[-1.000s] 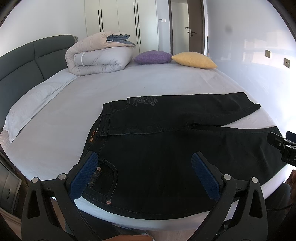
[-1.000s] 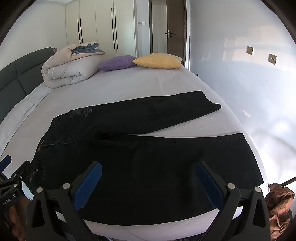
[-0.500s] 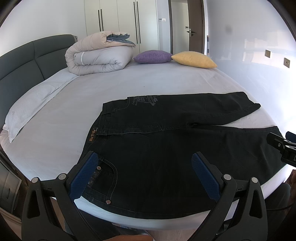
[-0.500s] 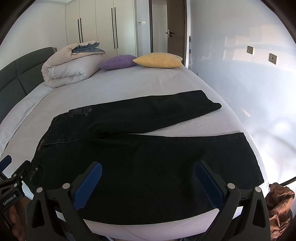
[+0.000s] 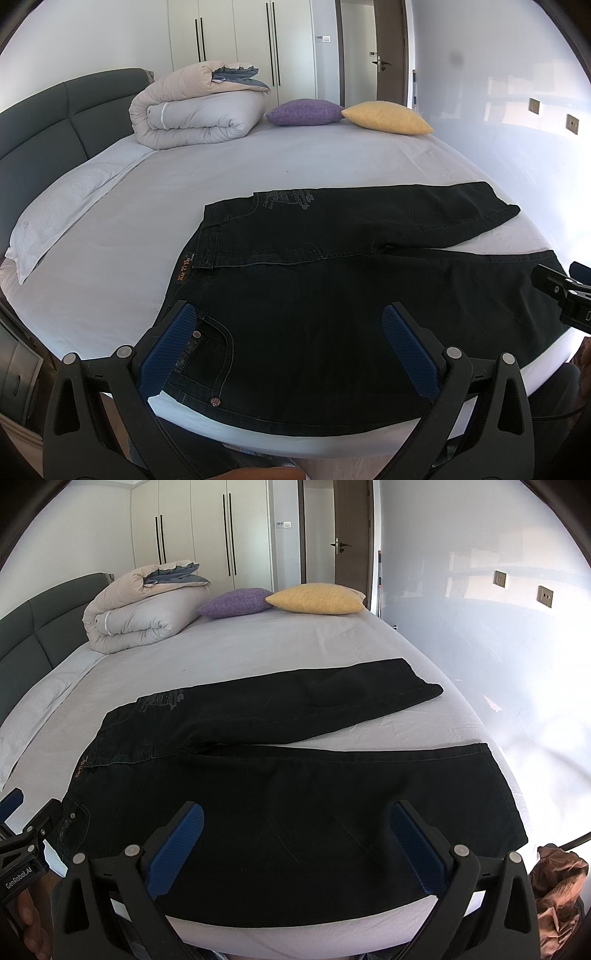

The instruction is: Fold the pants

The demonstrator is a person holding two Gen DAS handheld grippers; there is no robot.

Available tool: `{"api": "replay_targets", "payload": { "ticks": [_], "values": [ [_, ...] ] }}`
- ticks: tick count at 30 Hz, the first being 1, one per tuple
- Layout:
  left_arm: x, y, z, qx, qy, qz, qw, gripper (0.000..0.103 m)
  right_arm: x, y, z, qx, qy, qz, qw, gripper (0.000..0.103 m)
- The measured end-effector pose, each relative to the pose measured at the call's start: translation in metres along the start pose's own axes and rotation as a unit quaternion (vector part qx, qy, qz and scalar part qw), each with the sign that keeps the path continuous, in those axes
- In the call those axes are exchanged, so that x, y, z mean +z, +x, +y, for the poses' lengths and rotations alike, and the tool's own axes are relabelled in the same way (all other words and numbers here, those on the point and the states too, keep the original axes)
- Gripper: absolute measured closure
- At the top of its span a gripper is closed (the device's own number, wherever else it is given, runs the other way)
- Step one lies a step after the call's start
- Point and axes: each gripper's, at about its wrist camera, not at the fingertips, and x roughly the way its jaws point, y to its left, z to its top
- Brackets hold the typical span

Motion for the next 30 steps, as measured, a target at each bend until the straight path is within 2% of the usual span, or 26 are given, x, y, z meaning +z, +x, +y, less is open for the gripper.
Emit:
{"api": "replay_targets", "payload": {
  "ticks": [30],
  "values": [
    [-0.0017,0.0073,0.0053,0.001,-0.005,0.007,1.0000,0.000,-0.0084,0.0019,0.0044,0.000,-0.001,0.003,1.000,0.000]
  ]
}}
